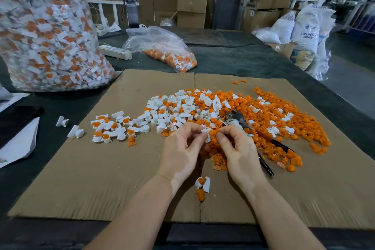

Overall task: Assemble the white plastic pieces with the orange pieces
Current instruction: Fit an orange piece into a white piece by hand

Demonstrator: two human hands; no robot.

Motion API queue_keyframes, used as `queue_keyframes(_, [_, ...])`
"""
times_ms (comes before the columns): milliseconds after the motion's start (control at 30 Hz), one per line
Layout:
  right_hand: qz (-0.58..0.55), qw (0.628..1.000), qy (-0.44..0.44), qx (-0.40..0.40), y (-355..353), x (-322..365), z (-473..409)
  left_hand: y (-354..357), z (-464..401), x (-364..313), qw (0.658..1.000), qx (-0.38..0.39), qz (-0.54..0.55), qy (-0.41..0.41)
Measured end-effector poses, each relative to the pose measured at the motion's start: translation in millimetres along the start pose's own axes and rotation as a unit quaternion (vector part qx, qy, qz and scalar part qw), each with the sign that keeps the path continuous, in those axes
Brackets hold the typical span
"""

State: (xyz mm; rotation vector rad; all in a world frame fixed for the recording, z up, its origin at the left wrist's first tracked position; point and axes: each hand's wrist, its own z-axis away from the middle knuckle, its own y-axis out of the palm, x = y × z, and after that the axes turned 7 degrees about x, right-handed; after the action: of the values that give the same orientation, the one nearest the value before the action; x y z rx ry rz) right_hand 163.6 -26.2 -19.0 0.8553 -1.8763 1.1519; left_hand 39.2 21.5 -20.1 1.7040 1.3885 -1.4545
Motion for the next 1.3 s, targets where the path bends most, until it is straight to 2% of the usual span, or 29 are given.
queue_keyframes(133, [0.010,1.000,-0.014,-0.012,1.2,0.5,1.0,0.0,-0.5,-0.4,1.000,0.006,0.020,-0.005])
queue_keyframes(267, [0.096,0.992,-0.060,-0.056,1.9,-1.2,4.9,-1.0,-0.1,-0.7,1.000,-0.003,0.010,-0.003])
queue_keyframes(467, [0.210,0.965,-0.140,-0.070,3.9,1.0,7.3,-0.6,1.2,-1.5,0.997,-0.001,-0.071,0.013])
queue_keyframes(800, [0.218,0.967,-0.114,-0.063,4.8,-2.0,7.5,1.6,3.0,0.3,0.987,0.020,-0.152,0.054])
queue_keyframes(1033, [0.079,0.993,-0.081,-0.017,2.9,-0.3,6.6,-2.8,-3.2,-0.7,0.997,0.012,0.006,-0.077])
queue_keyframes(1167, [0.127,0.981,-0.141,-0.030,0.3,2.2,5.9,-3.8,-3.0,-0.4,0.997,0.018,0.018,-0.079])
queue_keyframes(1300, [0.142,0.979,-0.144,-0.014,0.0,1.0,5.1,-4.1,-2.2,-0.2,0.997,0.022,0.016,-0.076])
